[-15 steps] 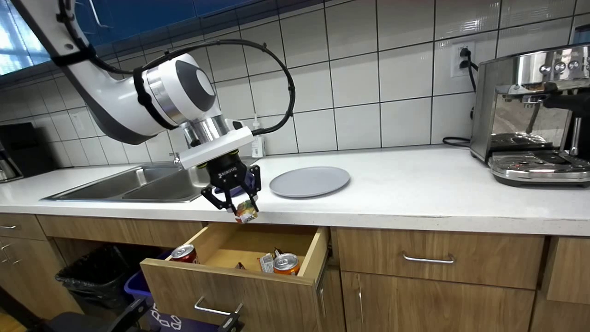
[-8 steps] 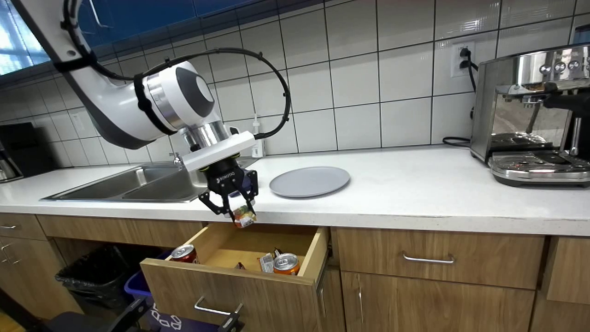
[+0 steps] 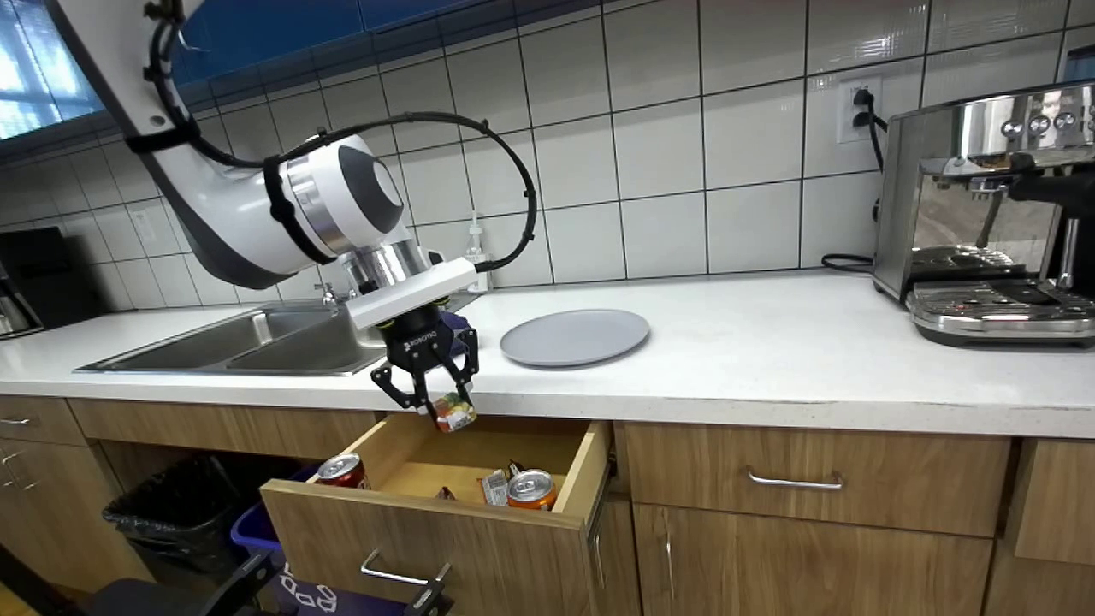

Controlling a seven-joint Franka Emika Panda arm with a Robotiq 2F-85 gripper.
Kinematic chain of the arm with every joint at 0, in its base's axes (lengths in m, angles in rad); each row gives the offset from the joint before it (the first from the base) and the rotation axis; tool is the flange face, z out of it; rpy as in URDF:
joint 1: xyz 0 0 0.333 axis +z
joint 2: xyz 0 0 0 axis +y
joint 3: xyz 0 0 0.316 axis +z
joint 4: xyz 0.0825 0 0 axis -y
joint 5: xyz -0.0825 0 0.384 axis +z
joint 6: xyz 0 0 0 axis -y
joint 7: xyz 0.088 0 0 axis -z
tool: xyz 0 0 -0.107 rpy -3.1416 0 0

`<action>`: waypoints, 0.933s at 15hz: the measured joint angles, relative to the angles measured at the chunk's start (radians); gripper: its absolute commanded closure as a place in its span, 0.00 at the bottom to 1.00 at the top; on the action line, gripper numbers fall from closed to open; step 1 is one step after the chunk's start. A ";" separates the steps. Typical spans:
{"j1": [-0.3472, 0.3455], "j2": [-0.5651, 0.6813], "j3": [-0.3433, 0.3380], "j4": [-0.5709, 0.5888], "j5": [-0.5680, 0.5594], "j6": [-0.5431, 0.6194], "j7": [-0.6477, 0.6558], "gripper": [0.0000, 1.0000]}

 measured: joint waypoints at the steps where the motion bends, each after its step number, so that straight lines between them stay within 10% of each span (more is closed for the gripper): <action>1: 0.000 0.011 0.002 0.007 -0.001 0.000 0.000 0.82; 10: 0.005 0.099 0.010 0.067 -0.055 0.000 0.002 0.82; 11: 0.006 0.105 0.010 0.072 -0.057 0.000 0.002 0.76; 12: 0.006 0.111 0.010 0.077 -0.059 0.000 0.002 0.32; 14: 0.006 0.119 0.010 0.084 -0.062 -0.001 0.002 0.25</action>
